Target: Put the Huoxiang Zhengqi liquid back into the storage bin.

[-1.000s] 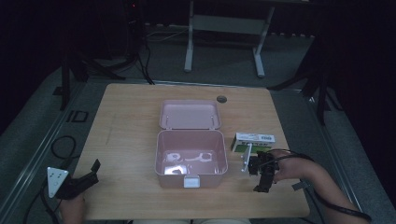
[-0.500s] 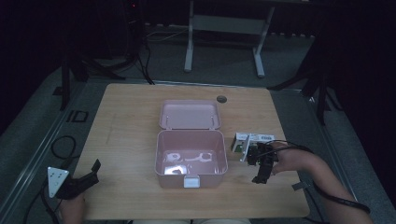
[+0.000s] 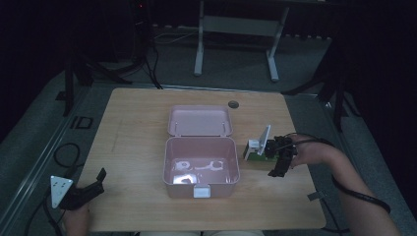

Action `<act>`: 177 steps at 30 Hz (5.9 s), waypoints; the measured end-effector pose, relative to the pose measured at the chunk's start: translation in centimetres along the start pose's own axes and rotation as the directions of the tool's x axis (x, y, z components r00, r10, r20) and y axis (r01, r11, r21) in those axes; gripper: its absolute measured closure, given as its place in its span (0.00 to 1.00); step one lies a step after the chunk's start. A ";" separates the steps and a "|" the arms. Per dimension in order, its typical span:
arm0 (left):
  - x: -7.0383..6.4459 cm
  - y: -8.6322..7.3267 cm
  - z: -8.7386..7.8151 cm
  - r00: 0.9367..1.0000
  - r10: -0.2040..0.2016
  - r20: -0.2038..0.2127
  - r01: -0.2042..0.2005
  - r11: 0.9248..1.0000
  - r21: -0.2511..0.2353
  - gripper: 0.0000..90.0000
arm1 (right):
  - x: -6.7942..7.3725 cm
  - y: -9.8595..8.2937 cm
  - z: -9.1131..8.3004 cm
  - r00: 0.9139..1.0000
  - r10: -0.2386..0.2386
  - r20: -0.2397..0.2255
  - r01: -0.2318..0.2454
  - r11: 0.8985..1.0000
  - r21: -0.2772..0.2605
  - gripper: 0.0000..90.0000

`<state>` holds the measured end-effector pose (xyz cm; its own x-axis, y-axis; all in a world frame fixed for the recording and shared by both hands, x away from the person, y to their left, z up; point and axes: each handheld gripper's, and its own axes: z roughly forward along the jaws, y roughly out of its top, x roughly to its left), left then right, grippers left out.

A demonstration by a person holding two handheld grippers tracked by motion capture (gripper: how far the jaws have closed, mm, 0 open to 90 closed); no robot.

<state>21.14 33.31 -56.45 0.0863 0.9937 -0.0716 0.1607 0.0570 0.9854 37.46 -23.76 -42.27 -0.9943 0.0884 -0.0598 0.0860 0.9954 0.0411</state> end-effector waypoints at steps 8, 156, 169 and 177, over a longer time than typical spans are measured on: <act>0.0 0.0 0.0 1.000 -0.001 0.002 0.001 1.000 0.001 0.01 | -2.2 -0.4 -0.8 1.000 0.015 0.014 -0.015 1.000 0.005 0.26; -0.1 0.0 0.0 1.000 0.010 0.003 -0.010 1.000 0.006 0.01 | -0.4 10.1 -11.1 0.997 -0.073 -0.038 0.076 0.993 0.085 0.70; -0.1 0.0 0.0 1.000 0.009 0.005 -0.009 1.000 0.007 0.01 | 0.7 14.1 -10.5 0.992 -0.117 -0.049 0.121 0.988 0.097 0.69; 0.0 0.0 0.0 1.000 0.008 0.009 -0.008 1.000 0.005 0.01 | 1.5 16.5 -10.3 0.988 -0.146 -0.047 0.149 0.986 0.079 0.70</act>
<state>21.16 33.27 -56.43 0.0968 0.9932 -0.0654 0.1650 0.0488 0.9851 36.71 -7.59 -31.40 -0.9981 -0.0595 -0.0185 -0.0585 0.9972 -0.0474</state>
